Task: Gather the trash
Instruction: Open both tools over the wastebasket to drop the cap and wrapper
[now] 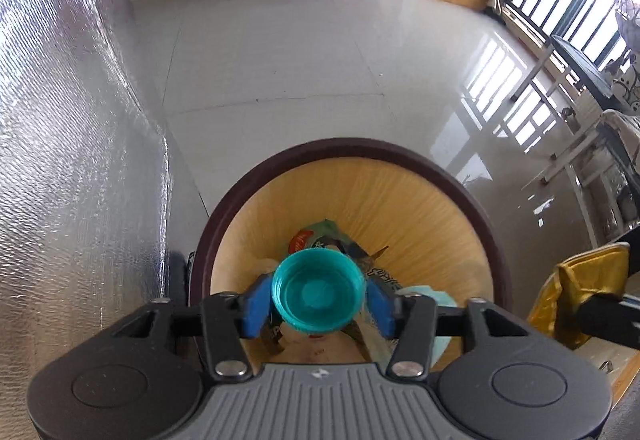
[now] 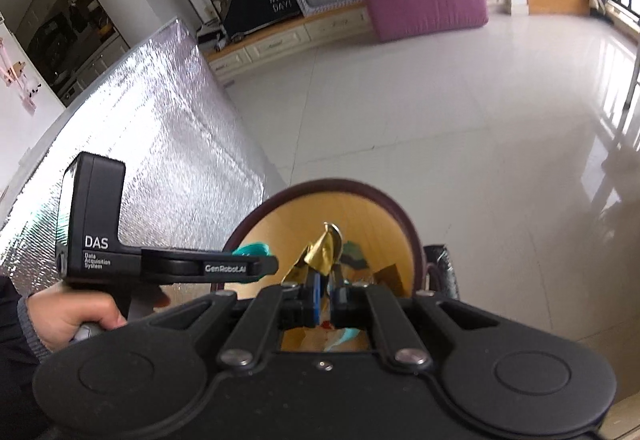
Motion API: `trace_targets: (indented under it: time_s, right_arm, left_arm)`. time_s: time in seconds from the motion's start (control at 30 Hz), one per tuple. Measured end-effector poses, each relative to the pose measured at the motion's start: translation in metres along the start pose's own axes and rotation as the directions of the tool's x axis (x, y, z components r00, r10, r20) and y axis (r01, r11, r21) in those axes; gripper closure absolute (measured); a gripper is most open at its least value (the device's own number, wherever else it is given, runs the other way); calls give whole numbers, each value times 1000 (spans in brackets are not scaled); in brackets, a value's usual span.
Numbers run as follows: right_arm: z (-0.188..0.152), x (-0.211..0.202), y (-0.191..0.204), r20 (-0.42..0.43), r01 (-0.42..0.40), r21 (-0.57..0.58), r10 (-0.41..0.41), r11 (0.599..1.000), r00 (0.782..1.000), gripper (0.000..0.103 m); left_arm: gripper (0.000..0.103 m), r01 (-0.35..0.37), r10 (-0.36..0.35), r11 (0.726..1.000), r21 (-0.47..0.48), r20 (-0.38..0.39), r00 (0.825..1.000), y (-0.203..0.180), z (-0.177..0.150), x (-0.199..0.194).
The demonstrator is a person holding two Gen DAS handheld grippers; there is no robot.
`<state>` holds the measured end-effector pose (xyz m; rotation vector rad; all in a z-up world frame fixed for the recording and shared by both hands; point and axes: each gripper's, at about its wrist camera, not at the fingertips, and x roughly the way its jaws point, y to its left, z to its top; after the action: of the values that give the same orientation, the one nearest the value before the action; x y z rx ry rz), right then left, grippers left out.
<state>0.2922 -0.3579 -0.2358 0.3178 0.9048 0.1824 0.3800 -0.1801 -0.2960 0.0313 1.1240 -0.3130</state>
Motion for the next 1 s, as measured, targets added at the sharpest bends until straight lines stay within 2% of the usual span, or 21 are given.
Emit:
trace_targets:
  time_s: [0.03, 0.07, 0.27, 0.53, 0.7, 0.83, 1.0]
  right_arm:
    - [-1, 5, -1, -10, -6, 3, 6, 1000, 1000, 99]
    - [-1, 10, 0, -20, -12, 7, 12, 1000, 1000, 99]
    - [-6, 38, 4, -85, -42, 20, 44, 999, 995, 99]
    - [-15, 75, 15, -165, -62, 29, 66, 998, 984, 98]
    - [-10, 98, 21, -182, -62, 40, 68, 997, 981, 98]
    - [-8, 123, 17, -204, -72, 95, 90, 993, 975, 98]
    - [-12, 158, 21, -256, -68, 125, 98, 990, 962, 96]
  left_arm:
    - [30, -1, 1, 1000, -5, 2, 1000, 0, 0, 0]
    - [26, -1, 1, 1000, -10, 13, 1000, 1, 0, -2]
    - [25, 2, 0, 999, -35, 53, 999, 12, -6, -15]
    - [25, 3, 6, 990, -140, 66, 998, 34, -3, -30]
    - [16, -15, 25, 983, -182, 55, 998, 41, -2, -31]
    - [7, -15, 31, 971, -238, 64, 997, 50, -4, -37]
    - [2, -24, 41, 971, -239, 68, 997, 55, -2, -39]
